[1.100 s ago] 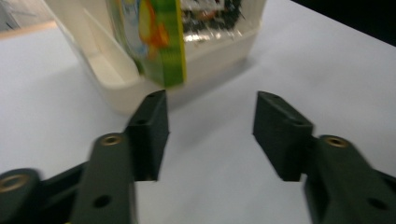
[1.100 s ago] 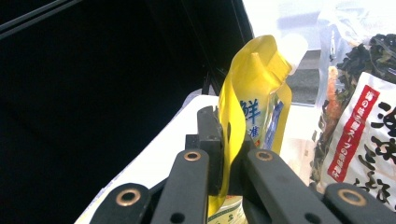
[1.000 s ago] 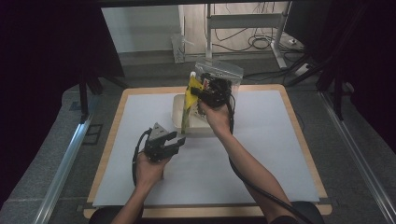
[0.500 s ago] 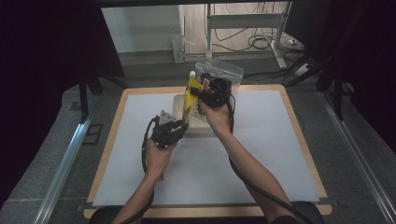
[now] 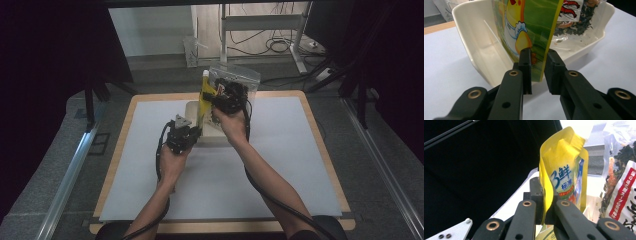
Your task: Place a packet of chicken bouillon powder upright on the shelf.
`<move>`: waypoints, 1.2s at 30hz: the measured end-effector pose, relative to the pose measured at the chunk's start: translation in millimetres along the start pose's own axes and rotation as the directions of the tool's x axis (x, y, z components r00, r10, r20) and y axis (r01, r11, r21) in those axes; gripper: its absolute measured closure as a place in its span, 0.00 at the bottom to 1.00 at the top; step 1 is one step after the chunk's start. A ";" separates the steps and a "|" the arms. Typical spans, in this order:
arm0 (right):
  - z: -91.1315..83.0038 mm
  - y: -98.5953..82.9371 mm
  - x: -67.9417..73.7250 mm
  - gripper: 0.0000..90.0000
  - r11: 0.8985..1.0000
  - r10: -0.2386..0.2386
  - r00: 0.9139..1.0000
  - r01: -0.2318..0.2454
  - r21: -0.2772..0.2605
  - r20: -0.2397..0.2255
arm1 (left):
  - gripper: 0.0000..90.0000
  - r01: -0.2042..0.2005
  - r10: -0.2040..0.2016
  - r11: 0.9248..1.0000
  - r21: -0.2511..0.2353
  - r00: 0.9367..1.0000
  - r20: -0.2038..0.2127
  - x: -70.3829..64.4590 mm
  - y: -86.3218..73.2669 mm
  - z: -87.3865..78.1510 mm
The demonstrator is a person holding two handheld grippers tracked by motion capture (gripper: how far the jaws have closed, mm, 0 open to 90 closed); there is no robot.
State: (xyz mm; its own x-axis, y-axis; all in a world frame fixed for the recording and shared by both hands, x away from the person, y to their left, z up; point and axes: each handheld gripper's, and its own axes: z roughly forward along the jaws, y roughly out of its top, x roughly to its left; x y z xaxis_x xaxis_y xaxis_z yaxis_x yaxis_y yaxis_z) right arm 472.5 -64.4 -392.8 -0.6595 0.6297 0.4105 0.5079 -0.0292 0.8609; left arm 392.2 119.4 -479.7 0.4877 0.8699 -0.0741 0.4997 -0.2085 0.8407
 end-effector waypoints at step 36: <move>18.0 -17.1 -8.7 0.98 0.997 -0.007 0.999 0.004 0.082 0.040 | 0.40 -0.042 0.041 0.999 0.031 0.999 0.016 6.0 -17.6 -9.0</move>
State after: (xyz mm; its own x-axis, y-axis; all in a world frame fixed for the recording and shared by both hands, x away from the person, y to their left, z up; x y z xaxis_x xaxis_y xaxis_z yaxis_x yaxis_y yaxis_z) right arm 479.5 -55.5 -416.5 -0.6404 0.6604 0.3922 0.5491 0.0366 0.8350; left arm 379.9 132.3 -490.1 0.5191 0.8534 -0.0478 0.5010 -0.2585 0.8259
